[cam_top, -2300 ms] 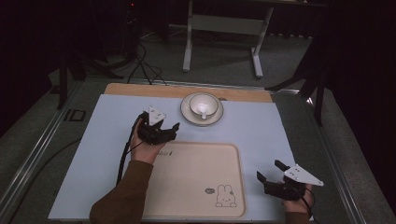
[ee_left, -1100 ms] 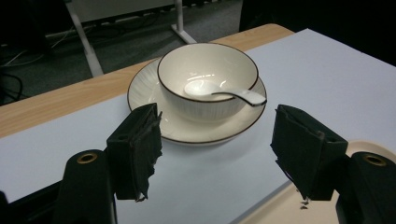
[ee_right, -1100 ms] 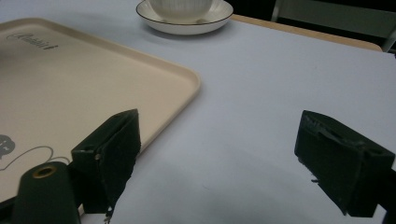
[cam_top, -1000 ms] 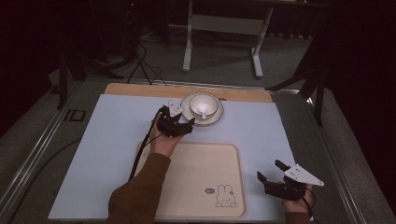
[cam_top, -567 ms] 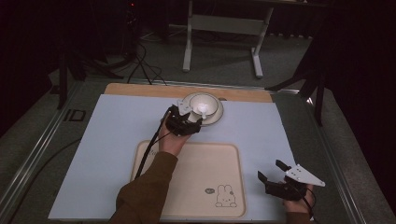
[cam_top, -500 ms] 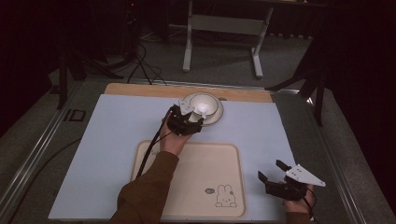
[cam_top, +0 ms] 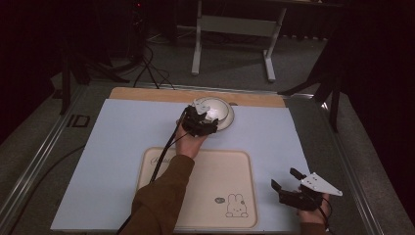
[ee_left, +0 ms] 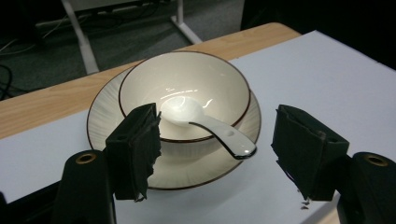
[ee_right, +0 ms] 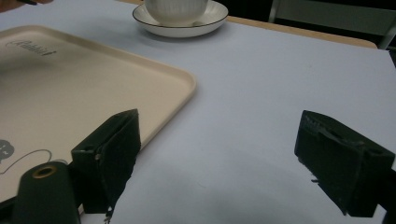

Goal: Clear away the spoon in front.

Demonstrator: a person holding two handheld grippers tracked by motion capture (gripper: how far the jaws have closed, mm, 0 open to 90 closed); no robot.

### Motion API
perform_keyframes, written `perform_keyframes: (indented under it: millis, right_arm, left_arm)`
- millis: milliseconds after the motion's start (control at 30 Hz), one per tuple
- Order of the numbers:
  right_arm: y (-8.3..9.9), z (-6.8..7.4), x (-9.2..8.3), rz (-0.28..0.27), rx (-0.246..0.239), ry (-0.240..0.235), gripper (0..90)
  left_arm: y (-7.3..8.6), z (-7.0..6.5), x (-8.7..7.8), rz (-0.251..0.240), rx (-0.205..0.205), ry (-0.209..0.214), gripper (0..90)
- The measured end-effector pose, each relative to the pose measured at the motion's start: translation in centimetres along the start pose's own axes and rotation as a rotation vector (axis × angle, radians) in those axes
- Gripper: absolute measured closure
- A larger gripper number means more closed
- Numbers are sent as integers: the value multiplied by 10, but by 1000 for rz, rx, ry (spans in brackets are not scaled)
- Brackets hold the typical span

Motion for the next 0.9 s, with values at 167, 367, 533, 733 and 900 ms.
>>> perform_keyframes:
  millis: [167,367,533,733,900]
  right_arm:
    - [1,0,1,2,-2,-2,141]
    - [0,-1,0,1,-2,1,141]
    - [1,-1,0,1,-2,1,141]
    - [1,0,2,11,-12,1,141]
    - [2,0,2,12,-14,2,141]
  left_arm:
    - [1,-2,11,18,-8,-12,317]
    - [5,-2,22,39,-13,-19,318]
    - [13,9,22,70,-15,-10,364]
    - [17,21,16,75,-15,-24,564]
    - [18,23,17,71,-24,-23,686]
Point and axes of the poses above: each handheld gripper's, and its own axes: x roughly forward along the jaws, y roughly out of its underside, z roughly to its left, the point moved 10 cm from there along x, roughly forward along the jaws, and after that the axes turned 4 degrees about z, right-handed, at the moved point
